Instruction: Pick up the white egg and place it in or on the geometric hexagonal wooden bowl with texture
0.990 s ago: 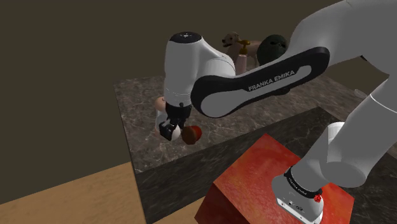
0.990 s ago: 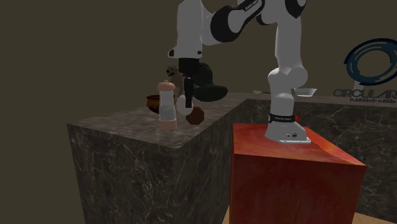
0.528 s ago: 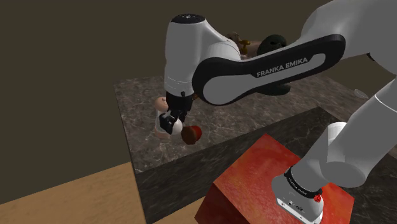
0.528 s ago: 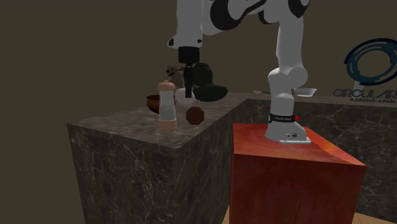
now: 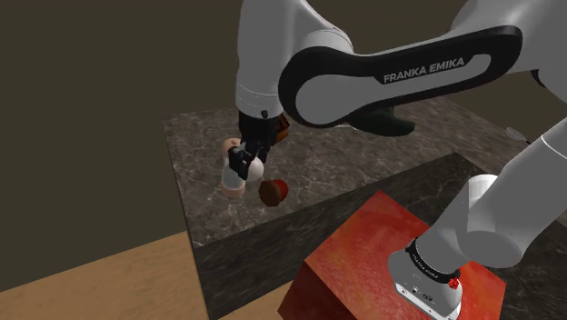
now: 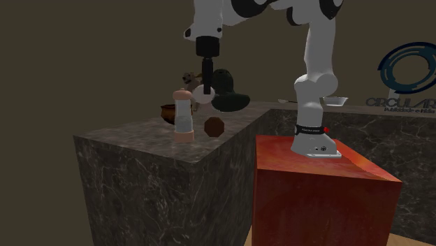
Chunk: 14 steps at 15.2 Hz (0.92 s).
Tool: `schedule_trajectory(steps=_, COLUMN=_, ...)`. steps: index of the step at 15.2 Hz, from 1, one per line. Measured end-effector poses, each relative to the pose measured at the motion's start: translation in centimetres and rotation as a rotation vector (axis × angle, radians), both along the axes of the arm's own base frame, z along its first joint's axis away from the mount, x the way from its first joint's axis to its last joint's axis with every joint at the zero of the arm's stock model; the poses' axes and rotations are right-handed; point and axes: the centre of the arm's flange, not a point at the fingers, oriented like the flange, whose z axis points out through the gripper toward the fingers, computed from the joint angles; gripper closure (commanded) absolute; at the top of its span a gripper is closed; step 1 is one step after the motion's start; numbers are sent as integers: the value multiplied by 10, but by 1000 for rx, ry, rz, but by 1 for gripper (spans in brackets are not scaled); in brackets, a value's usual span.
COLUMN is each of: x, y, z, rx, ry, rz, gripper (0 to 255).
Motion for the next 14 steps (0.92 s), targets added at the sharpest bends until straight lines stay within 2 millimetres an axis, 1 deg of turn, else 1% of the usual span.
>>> schedule_trajectory(steps=3, x=-1, y=0, z=17, rx=0, ry=0, rz=0, gripper=255)
schedule_trajectory(steps=5, x=0, y=1, z=25, rx=0, ry=0, rz=0, gripper=255)
schedule_trajectory(steps=8, x=17, y=-19, z=31, rx=0, ry=0, rz=-1, gripper=255)
schedule_trajectory(steps=10, x=35, y=-43, z=30, rx=0, ry=0, rz=-1, gripper=255)
schedule_trajectory(steps=11, x=44, y=-50, z=30, rx=0, ry=0, rz=-1, gripper=255)
schedule_trajectory(steps=14, x=69, y=-80, z=31, rx=0, ry=1, rz=-1, gripper=255)
